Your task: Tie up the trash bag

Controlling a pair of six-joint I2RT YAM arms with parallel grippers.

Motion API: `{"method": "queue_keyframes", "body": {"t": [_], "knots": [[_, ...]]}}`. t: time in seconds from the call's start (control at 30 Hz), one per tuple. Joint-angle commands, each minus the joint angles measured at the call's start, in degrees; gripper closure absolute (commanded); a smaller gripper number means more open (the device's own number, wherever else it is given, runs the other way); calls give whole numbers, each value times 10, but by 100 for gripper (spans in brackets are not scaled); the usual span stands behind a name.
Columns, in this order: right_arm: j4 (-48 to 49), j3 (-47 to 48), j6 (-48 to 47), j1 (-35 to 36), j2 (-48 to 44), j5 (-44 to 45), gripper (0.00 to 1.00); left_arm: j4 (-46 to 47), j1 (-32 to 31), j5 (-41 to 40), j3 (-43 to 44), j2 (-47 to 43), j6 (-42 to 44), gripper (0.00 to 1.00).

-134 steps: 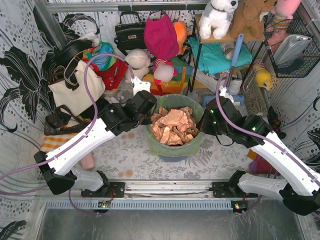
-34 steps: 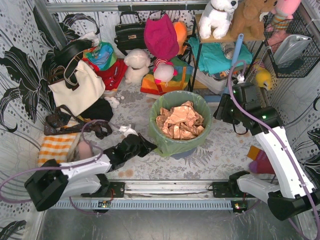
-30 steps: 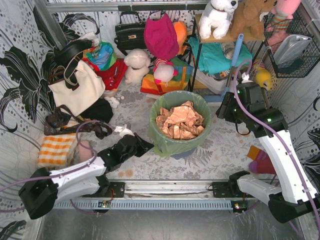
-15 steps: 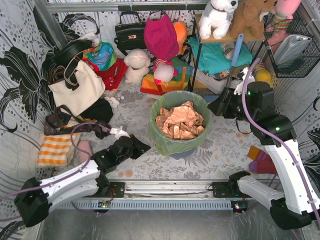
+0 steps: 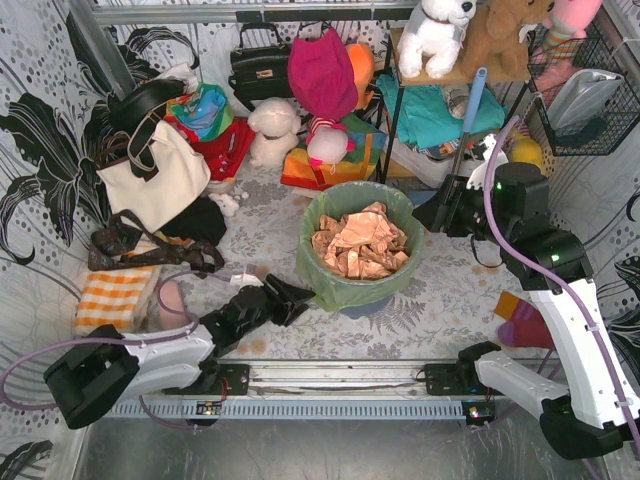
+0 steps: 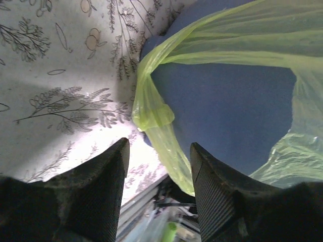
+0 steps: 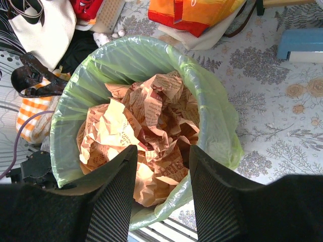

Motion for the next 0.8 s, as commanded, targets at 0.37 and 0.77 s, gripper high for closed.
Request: {"method": "queue_keyframes", "body": {"t": [0.37,0.77], "knots": [[20,11,-19,2,-11,-4,56,172,-1,-29,-27,93,-150,35],[9,20,-26,2,-9,1,56,365,-3,-23,-36,265,-203,35]]}}
